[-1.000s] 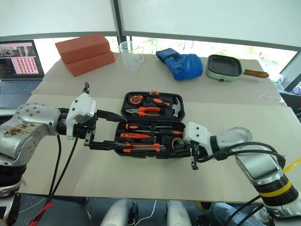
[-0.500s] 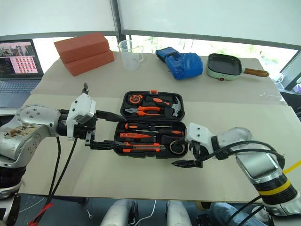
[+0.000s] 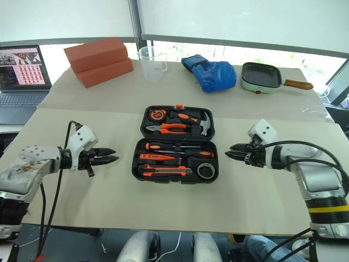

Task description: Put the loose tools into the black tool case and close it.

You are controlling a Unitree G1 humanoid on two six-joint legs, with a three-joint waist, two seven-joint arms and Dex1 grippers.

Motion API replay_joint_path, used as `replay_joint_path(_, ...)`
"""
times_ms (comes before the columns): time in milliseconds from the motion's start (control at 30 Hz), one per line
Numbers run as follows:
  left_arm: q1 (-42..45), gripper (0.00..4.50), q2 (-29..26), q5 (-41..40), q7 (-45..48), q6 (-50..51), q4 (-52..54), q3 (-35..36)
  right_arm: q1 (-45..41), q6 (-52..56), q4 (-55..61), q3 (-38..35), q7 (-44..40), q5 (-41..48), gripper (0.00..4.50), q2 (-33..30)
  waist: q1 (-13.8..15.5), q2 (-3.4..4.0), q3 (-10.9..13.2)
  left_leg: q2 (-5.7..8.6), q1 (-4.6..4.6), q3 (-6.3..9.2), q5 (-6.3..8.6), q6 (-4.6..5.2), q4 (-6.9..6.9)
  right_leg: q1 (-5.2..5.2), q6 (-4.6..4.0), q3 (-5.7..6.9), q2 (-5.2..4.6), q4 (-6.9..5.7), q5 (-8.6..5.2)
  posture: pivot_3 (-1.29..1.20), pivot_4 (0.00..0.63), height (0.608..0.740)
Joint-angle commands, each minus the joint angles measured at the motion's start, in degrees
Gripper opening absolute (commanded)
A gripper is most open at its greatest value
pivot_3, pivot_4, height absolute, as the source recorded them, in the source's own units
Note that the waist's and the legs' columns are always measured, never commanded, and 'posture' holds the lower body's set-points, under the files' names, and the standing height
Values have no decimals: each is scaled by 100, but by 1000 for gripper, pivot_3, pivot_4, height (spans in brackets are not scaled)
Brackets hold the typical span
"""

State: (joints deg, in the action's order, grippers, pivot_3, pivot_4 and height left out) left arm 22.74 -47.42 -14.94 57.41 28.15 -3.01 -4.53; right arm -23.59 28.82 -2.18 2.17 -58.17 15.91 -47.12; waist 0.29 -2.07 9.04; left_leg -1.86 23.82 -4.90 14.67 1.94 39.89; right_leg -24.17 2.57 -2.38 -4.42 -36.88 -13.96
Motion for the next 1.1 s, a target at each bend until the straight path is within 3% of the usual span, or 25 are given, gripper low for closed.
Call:
replay_joint_path(33,402,0,324,216,-21,-191,-101,-295,-352,-339,69,249,86,-244,46,219,-5,0,0,-1,1,0,0,0,0,-2,0,0,1,-1,0,0,150,738)
replay_joint_path(200,590,0,678,504,-170,-45,-99,-643,-632,-958,-491,719,217,-877,46,436,-12,0,0,0,4,0,0,0,-1,-4,0,0,2,-1,0,0,150,738)
replay_joint_path(333,509,0,748,329,-14,119,185,-574,-694,-689,-267,616,-218,-410,46,618,-6,0,0,-2,2,4,0,0,0,0,0,0,2,-2,1,0,150,738)
replay_joint_path(500,203,0,532,46,434,186,744,-476,-239,-487,531,513,-716,4,46,385,42,0,0,-3,5,23,3,4,-1,-2,2,2,-2,4,2,0,150,738)
replay_joint_path(667,-169,0,277,-87,601,282,1242,-405,140,-375,1020,231,-507,81,46,221,38,1,-1,-7,9,27,6,7,-2,-3,3,1,-7,11,2,0,150,738)
replay_joint_path(833,10,0,290,153,364,129,703,-364,-260,-260,345,-258,-124,22,46,83,28,1,0,-3,-2,25,1,2,5,2,-1,0,0,-1,7,0,150,738)
replay_joint_path(1100,422,0,475,293,230,-155,87,-376,-527,-981,-1124,187,84,-788,46,122,19,1,-1,-2,4,-6,0,1,-2,-4,-2,2,1,9,7,0,150,738)
